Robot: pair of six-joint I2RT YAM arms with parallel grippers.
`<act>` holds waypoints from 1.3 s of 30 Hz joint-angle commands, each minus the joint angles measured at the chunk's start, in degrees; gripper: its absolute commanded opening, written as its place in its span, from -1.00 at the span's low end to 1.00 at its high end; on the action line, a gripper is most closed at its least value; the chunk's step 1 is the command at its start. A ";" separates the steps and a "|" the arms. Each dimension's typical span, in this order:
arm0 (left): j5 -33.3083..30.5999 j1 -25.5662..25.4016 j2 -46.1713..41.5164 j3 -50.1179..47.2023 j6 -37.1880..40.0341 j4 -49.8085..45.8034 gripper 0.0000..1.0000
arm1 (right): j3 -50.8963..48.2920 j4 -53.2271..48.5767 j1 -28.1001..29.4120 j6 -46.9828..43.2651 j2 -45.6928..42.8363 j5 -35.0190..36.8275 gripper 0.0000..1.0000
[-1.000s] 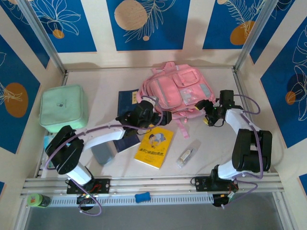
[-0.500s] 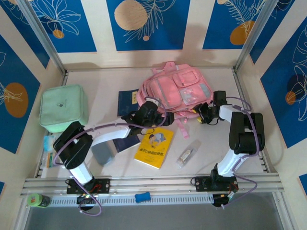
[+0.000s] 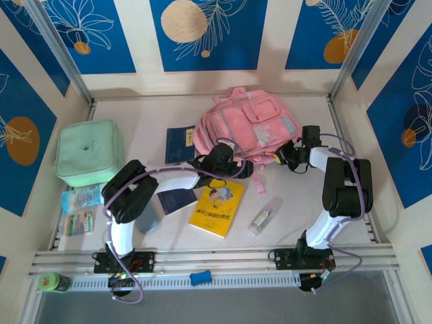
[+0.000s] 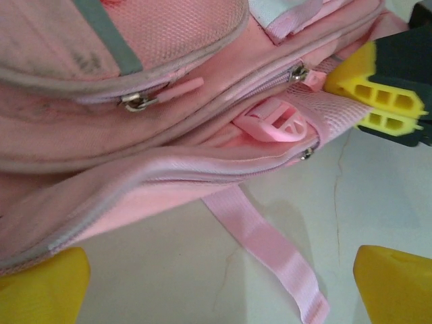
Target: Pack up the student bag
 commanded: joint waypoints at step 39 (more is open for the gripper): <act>-5.33 -7.44 -6.23 8.51 9.52 -20.13 0.75 | -7.06 1.53 5.61 17.56 -19.78 3.87 -1.00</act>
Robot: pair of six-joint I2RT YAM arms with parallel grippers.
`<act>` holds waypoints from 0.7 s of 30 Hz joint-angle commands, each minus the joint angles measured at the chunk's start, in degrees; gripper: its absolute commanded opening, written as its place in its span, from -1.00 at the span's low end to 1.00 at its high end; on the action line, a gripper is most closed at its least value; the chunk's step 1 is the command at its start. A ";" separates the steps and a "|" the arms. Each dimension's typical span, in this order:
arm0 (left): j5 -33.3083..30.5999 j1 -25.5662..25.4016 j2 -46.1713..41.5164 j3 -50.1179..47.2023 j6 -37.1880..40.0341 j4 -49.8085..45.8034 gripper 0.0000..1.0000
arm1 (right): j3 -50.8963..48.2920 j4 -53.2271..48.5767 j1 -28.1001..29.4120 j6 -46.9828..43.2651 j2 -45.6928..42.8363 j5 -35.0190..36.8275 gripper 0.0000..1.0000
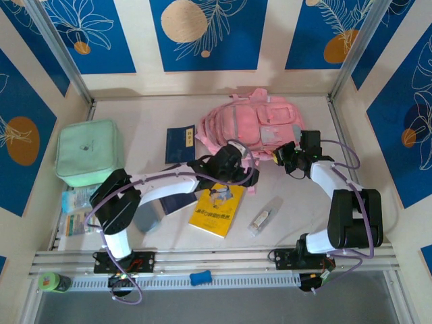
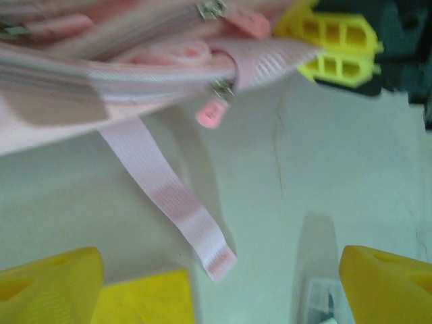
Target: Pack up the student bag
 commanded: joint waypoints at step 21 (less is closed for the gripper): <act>-8.24 -1.85 19.44 24.12 -0.92 -10.93 0.11 | 2.37 -0.01 1.94 2.40 -2.97 -1.27 -1.00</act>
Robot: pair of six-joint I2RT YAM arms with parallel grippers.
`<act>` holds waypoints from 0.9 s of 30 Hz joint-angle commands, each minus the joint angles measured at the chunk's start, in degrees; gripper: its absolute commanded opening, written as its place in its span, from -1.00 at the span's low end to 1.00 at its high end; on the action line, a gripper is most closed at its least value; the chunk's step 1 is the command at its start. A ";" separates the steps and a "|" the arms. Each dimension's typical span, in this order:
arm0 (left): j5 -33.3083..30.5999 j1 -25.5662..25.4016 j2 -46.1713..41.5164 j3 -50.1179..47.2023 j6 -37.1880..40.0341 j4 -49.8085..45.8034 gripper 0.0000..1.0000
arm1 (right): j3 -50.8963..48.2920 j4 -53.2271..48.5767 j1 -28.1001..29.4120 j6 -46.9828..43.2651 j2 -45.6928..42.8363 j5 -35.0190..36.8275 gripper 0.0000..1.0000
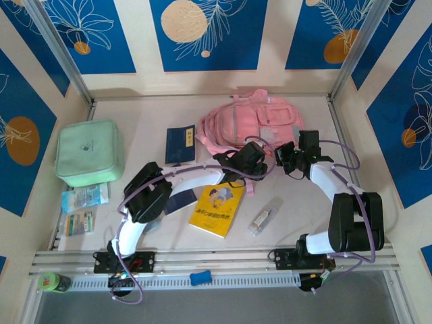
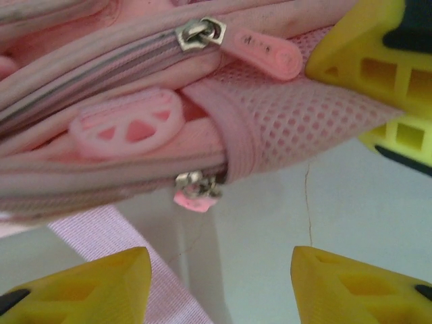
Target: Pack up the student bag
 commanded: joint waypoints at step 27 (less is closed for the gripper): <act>-6.16 3.11 8.84 10.56 -2.99 2.62 -0.45 | 1.45 1.48 1.38 0.60 -1.25 -2.65 -1.00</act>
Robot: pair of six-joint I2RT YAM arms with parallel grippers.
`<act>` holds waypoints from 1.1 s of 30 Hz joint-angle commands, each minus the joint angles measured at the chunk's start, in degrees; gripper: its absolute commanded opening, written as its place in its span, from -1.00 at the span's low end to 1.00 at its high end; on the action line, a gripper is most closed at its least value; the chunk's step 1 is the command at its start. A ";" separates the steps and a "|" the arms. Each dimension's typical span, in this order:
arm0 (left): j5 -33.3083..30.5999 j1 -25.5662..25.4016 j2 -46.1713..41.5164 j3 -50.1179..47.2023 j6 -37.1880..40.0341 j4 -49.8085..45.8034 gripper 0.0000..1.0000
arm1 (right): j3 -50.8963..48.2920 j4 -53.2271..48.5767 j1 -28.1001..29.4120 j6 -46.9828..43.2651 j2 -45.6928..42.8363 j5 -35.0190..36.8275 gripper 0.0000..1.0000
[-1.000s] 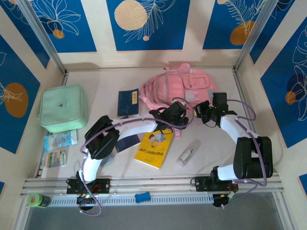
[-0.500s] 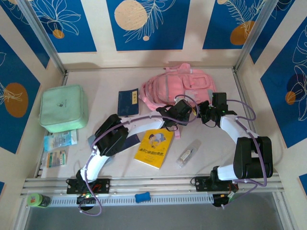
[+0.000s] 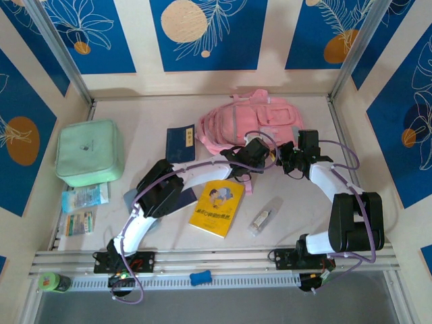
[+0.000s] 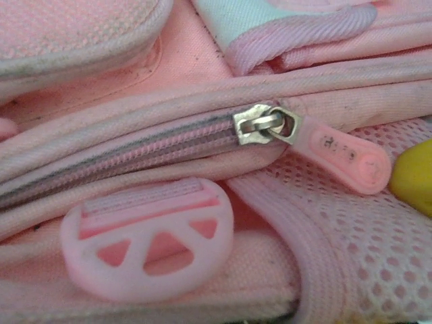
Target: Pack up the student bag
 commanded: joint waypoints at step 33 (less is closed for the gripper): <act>10.01 4.46 -13.06 -17.23 16.58 10.21 -1.00 | 7.52 -3.15 -7.43 -9.62 2.93 -11.37 -1.00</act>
